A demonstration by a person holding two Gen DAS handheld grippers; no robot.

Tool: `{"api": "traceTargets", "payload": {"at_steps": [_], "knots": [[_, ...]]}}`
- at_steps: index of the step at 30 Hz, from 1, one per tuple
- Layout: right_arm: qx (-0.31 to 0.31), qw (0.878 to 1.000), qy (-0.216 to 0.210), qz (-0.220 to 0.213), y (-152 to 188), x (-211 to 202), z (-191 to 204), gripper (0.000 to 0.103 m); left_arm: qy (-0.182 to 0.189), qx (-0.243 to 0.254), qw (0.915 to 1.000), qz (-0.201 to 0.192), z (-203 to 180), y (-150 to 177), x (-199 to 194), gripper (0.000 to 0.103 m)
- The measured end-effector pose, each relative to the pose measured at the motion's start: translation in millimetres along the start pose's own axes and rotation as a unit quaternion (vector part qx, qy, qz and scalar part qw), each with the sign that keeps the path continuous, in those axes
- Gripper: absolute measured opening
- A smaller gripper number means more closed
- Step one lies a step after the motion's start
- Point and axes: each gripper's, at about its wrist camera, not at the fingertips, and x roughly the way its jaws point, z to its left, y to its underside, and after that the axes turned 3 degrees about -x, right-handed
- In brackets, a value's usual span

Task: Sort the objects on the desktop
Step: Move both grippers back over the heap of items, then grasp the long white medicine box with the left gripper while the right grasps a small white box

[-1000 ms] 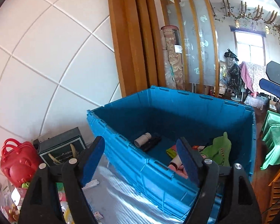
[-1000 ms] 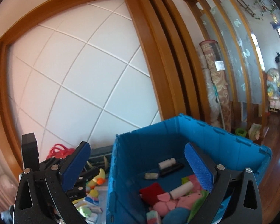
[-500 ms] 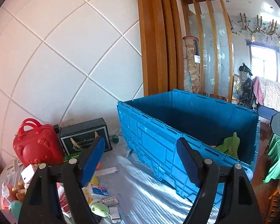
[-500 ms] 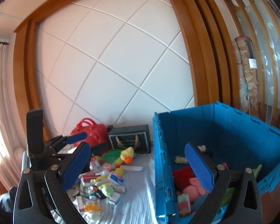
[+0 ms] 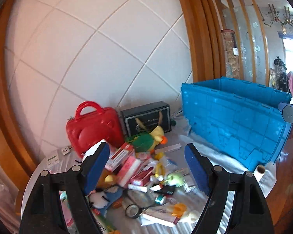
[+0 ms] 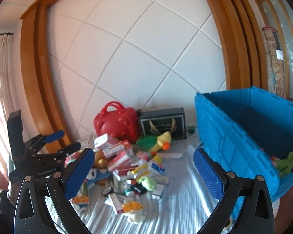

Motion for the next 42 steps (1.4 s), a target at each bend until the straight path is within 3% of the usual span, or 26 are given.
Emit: {"api": "traceTargets", "payload": {"at_steps": [4,7,14,24,31,42], "knots": [[0.018,0.999,-0.022,0.032,21,27,20,0.103,-0.023,-0.026,0.9987,0.037,41,35,-2,0.079],[0.012,0.998,-0.022,0.052,29,42,29,0.103,-0.017,-0.052,0.9959,0.071,56,61,6,0.079],[0.015,0.995,-0.021,0.093,35,76,17,0.103,-0.042,-0.067,0.9895,0.121,49,96,32,0.079],[-0.011,0.991,-0.041,0.13,33,113,-7,0.103,-0.082,-0.098,0.9823,0.137,32,105,60,0.079],[-0.017,0.984,-0.032,0.176,51,146,-32,0.103,-0.102,-0.14,0.967,0.187,21,128,96,0.079],[-0.018,0.971,-0.045,0.234,78,192,-68,0.103,-0.078,-0.219,0.932,0.278,-8,178,150,0.079]]}}
